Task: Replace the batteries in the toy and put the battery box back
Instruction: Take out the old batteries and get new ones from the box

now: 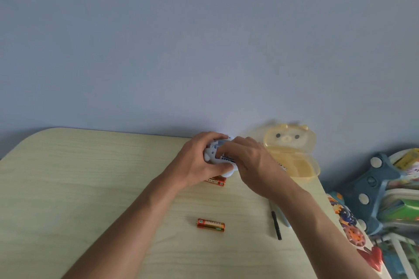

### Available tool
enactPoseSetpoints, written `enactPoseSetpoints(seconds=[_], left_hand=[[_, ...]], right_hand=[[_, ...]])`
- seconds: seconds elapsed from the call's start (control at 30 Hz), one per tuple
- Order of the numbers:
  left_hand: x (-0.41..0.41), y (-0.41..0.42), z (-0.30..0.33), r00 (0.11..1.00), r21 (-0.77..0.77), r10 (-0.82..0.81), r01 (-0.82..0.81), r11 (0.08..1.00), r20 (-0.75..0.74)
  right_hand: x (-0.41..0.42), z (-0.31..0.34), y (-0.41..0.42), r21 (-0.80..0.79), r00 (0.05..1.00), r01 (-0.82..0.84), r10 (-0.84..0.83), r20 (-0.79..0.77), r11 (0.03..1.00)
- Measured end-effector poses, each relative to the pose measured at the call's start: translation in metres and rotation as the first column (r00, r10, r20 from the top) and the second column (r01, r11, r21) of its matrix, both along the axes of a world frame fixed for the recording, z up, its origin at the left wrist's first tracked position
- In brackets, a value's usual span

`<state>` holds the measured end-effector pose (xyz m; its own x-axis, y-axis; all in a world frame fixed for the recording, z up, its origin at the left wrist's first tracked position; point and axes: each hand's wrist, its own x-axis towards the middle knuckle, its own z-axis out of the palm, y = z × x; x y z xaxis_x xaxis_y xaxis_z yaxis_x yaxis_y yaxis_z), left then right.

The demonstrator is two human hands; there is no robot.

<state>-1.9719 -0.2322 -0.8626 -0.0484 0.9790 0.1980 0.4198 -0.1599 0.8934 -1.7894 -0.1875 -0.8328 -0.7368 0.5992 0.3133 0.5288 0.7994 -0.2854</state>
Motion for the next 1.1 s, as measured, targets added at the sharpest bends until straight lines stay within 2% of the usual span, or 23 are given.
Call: enactPoseSetpoints(seconds=[0.3, 0.53, 0.7, 0.83, 1.1], left_hand=[[-0.003, 0.000, 0.003, 1.000, -0.016, -0.006, 0.006, 1.000, -0.002], [-0.001, 0.001, 0.005, 0.999, -0.016, 0.014, -0.014, 1.000, -0.034], [-0.002, 0.001, 0.000, 1.000, -0.002, 0.014, -0.014, 1.000, -0.017], [-0.002, 0.000, -0.001, 0.999, 0.021, 0.007, -0.007, 1.000, -0.038], [-0.002, -0.003, -0.001, 0.998, 0.015, 0.019, -0.018, 1.000, -0.060]], right_hand=[[0.000, 0.008, 0.012, -0.014, 0.985, -0.109, 0.110, 0.132, 0.994], [-0.005, 0.014, 0.008, 0.004, 0.978, -0.125, 0.122, 0.171, 0.992], [-0.008, 0.012, 0.000, 0.049, 0.991, -0.104, 0.100, 0.087, 0.993], [-0.003, 0.008, -0.003, -0.124, 0.992, 0.030, -0.045, -0.120, 0.992], [-0.009, 0.016, -0.012, -0.221, 0.984, 0.117, -0.142, -0.104, 0.968]])
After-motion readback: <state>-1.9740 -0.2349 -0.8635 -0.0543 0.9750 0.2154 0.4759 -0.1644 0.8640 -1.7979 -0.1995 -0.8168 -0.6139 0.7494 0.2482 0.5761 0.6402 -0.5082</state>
